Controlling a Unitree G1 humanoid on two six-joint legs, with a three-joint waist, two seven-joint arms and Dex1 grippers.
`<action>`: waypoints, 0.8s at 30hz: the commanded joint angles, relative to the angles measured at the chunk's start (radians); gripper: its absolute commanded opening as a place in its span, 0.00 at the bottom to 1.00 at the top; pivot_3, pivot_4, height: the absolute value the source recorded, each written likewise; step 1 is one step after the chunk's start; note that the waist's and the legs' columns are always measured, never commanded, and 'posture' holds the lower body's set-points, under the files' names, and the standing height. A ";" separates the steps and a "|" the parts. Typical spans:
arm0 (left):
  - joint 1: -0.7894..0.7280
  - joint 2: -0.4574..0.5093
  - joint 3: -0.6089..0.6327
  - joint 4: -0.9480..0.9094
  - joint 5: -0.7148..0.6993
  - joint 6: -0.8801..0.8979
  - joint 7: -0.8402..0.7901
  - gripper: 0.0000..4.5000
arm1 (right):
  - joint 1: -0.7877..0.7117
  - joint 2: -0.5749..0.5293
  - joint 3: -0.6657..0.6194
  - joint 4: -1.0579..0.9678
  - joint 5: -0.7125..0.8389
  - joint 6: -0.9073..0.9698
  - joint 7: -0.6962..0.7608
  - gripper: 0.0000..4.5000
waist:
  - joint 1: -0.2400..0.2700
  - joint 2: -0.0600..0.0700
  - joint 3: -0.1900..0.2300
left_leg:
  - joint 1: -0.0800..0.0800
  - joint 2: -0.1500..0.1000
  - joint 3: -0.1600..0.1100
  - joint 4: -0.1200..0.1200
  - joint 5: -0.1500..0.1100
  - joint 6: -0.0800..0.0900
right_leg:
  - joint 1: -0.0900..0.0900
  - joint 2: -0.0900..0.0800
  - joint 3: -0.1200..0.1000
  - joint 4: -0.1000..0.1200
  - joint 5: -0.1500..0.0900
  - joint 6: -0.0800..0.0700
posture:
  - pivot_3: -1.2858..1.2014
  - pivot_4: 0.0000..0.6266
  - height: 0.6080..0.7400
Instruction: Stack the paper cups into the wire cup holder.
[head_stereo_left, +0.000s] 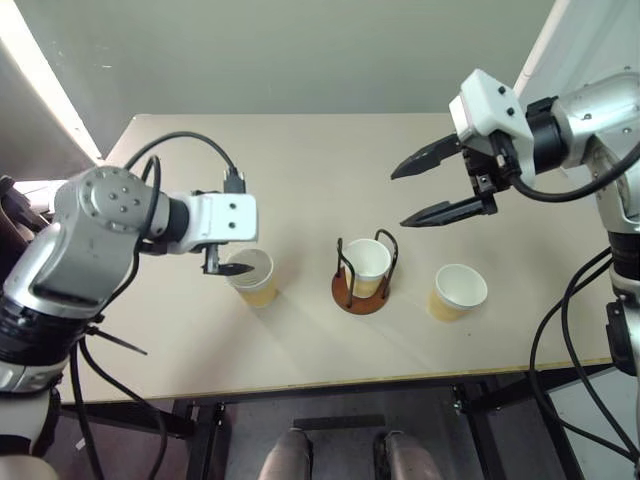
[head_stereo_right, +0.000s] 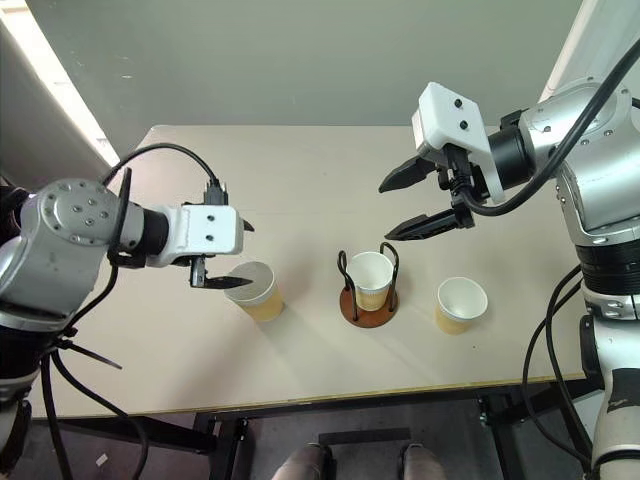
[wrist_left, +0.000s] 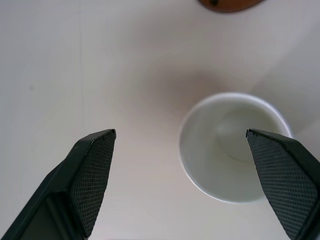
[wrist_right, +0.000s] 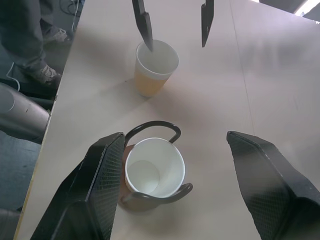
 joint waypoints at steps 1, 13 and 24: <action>0.036 0.064 0.073 -0.107 -0.072 0.024 -0.066 1.00 | -0.027 -0.023 -0.023 -0.014 0.008 -0.003 0.000 0.75 | -0.001 0.000 0.000 | 0.000 0.000 0.000 0.000 0.000 0.000 | 0.000 0.000 0.000 0.000 0.000 0.000 | 0.52 0.24 1.00; 0.169 0.153 0.098 -0.122 -0.066 0.015 -0.053 1.00 | -0.020 -0.017 -0.026 -0.021 0.036 0.004 0.005 0.75 | -0.005 0.000 0.000 | 0.001 0.001 0.000 0.000 0.000 0.000 | 0.000 0.001 0.000 0.002 -0.001 -0.001 | 0.52 0.24 1.00; 0.195 0.094 0.021 -0.047 -0.007 -0.032 -0.021 1.00 | -0.021 -0.011 -0.026 -0.024 0.038 0.007 -0.008 0.75 | -0.005 0.000 0.000 | 0.001 0.001 0.000 0.000 0.000 0.000 | 0.000 0.000 -0.001 0.002 -0.002 -0.003 | 0.52 0.24 1.00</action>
